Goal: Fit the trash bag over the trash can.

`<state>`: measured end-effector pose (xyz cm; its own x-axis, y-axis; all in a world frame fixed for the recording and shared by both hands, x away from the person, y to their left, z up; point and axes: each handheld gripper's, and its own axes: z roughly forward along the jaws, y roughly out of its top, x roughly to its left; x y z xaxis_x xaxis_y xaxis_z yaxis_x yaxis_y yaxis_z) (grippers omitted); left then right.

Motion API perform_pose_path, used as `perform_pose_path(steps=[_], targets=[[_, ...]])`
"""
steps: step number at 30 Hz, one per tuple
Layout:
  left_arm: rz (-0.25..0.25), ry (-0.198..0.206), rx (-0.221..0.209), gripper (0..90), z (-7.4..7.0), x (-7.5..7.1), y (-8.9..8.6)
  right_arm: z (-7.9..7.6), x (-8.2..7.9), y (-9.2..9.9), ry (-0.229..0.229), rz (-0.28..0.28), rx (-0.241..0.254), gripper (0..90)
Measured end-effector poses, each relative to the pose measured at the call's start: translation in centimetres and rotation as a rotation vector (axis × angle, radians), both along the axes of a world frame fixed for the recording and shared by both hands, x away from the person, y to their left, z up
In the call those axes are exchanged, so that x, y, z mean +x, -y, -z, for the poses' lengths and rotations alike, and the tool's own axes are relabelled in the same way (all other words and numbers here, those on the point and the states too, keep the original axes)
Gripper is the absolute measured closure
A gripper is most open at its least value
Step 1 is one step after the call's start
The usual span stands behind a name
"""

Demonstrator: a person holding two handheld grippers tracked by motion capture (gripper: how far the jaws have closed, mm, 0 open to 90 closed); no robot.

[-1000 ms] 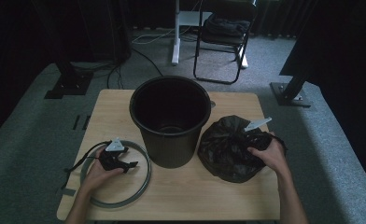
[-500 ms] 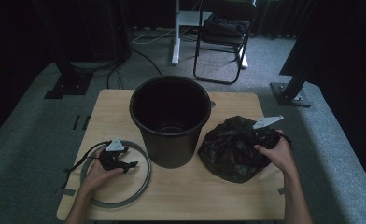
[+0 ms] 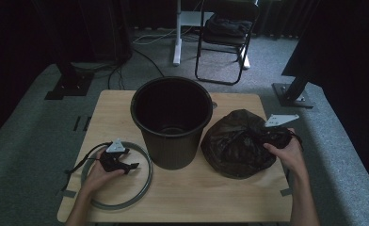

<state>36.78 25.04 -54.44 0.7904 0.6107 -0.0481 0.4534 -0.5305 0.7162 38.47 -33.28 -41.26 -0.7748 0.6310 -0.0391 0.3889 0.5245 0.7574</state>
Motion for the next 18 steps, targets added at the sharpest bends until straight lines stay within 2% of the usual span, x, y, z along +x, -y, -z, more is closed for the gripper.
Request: perform_pose_path(steps=[5, 10, 18], targets=[[0.000, -0.001, -0.002, 18.2, 0.0, 0.0, 0.0, -1.0, -0.2, 0.6, 0.024, -0.005, 0.056, 84.5], [0.000, 0.000, 0.000, 18.2, 0.0, 0.0, 0.0, -2.0, -0.3, 0.8, 0.050, -0.012, 0.083, 84.5], [0.000, 0.000, 0.000, 18.2, 0.0, 0.0, 0.0, -2.8, -0.6, 1.7, 0.083, -0.023, 0.157, 84.4]])
